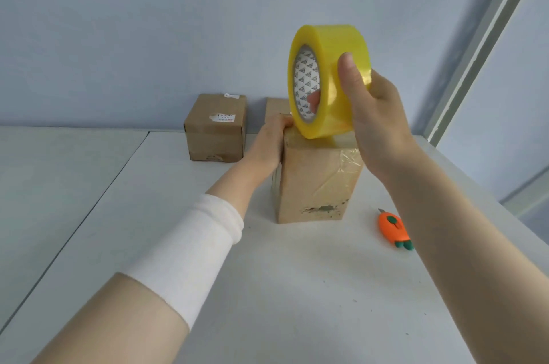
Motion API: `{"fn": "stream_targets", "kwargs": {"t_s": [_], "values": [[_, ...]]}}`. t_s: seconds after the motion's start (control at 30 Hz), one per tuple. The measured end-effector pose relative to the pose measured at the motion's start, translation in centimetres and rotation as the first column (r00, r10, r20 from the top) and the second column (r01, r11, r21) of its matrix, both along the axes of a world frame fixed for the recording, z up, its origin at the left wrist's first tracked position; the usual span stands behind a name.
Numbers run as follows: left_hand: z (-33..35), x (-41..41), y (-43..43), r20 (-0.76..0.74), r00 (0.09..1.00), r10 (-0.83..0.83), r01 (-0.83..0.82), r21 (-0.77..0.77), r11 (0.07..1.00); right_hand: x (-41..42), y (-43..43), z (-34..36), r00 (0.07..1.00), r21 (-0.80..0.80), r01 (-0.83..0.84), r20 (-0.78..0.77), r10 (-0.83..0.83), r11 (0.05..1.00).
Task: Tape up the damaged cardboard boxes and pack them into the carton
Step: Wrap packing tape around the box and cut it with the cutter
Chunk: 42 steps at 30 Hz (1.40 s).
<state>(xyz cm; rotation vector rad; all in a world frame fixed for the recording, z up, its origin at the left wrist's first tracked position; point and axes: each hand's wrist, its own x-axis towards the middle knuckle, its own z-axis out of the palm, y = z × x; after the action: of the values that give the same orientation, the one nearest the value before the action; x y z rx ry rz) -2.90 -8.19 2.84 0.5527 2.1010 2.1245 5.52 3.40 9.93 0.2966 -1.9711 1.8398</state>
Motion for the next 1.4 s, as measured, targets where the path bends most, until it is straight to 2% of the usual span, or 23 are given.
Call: {"fn": "stream_targets", "kwargs": {"t_s": [0.17, 0.3, 0.33, 0.43, 0.53, 0.63, 0.73, 0.8, 0.87, 0.9, 0.97, 1.03, 1.1, 1.17, 1.2, 1.27, 1.33, 1.4], "values": [[0.0, 0.3, 0.4, 0.003, 1.0, -0.007, 0.007, 0.081, 0.997, 2.7, 1.2, -1.2, 0.998, -0.036, 0.031, -0.05, -0.033, 0.999], [0.1, 0.3, 0.1, 0.002, 0.999, 0.047, -0.047, 0.036, 0.998, 3.3, 1.3, -2.5, 0.994, 0.184, -0.052, -0.088, 0.069, 0.982], [0.2, 0.5, 0.1, -0.013, 0.999, 0.052, -0.051, 0.023, 0.998, 3.3, 1.2, -3.0, 0.994, 0.19, -0.055, -0.084, 0.072, 0.98], [0.3, 1.0, 0.3, -0.01, 0.999, 0.052, -0.052, 0.018, 0.998, 4.0, 1.2, -3.7, 0.985, 0.118, 0.007, -0.172, 0.013, 0.993], [0.7, 1.0, 0.4, 0.089, 0.995, 0.052, -0.054, 0.022, 0.998, 6.0, 1.2, -4.3, 0.967, 0.111, 0.108, -0.241, -0.079, 0.988], [0.7, 0.8, 0.5, 0.174, 0.982, 0.076, -0.081, 0.025, 0.996, 8.4, 1.3, -7.1, 0.976, 0.075, 0.096, -0.202, -0.079, 0.993], [0.9, 1.4, 0.7, 0.169, 0.984, 0.064, -0.069, 0.024, 0.997, 9.2, 1.4, -9.1, 0.989, 0.012, 0.062, -0.132, -0.06, 0.998], [0.6, 1.9, 0.8, 0.093, 0.994, 0.056, -0.067, 0.132, 0.989, 9.0, 1.3, -8.9, 0.989, 0.014, 0.048, -0.139, -0.045, 0.999], [-0.5, 2.5, 0.3, -0.089, 0.991, 0.101, -0.078, 0.228, 0.97, 9.0, 1.0, -8.6, 0.99, 0.005, 0.032, -0.14, -0.031, 0.999], [-1.3, 2.7, -0.1, -0.206, 0.97, 0.126, -0.084, 0.201, 0.976, 9.1, 0.9, -8.6, 0.99, -0.003, 0.033, -0.134, -0.034, 0.999], [-2.9, 2.9, -0.7, -0.41, 0.91, 0.067, -0.062, 0.024, 0.998, 9.4, 1.0, -8.8, 0.99, -0.014, 0.045, -0.13, -0.046, 0.999], [-3.3, 3.1, -1.1, -0.474, 0.88, 0.002, -0.051, -0.091, 0.995, 9.5, 0.9, -8.5, 0.993, -0.027, 0.046, -0.109, -0.049, 0.999], [-2.8, 3.2, -0.8, -0.48, 0.876, 0.047, -0.082, -0.052, 0.995, 9.4, 0.6, -7.0, 0.991, -0.049, 0.085, -0.098, -0.09, 0.995], [-1.7, 3.5, -0.1, -0.443, 0.885, 0.143, -0.139, 0.042, 0.989, 9.0, 0.6, -4.5, 0.979, -0.024, 0.151, -0.132, -0.153, 0.988], [-1.2, 3.6, 0.2, -0.378, 0.907, 0.183, -0.153, 0.108, 0.982, 8.7, 0.6, -3.0, 0.975, 0.015, 0.167, -0.151, -0.162, 0.986], [-0.5, 3.4, 0.6, -0.154, 0.972, 0.178, -0.153, 0.162, 0.975, 7.4, 0.8, -0.3, 0.981, 0.03, 0.134, -0.142, -0.128, 0.991], [-0.5, 2.9, 0.6, 0.107, 0.986, 0.131, -0.136, 0.036, 0.99, 4.9, 1.1, 1.1, 0.984, 0.056, 0.175, -0.01, -0.175, 0.983], [-1.5, 2.5, 0.6, 0.231, 0.954, 0.19, -0.174, -0.087, 0.981, 2.4, 0.9, 0.9, 0.955, 0.112, 0.212, 0.185, -0.23, 0.971]]}}
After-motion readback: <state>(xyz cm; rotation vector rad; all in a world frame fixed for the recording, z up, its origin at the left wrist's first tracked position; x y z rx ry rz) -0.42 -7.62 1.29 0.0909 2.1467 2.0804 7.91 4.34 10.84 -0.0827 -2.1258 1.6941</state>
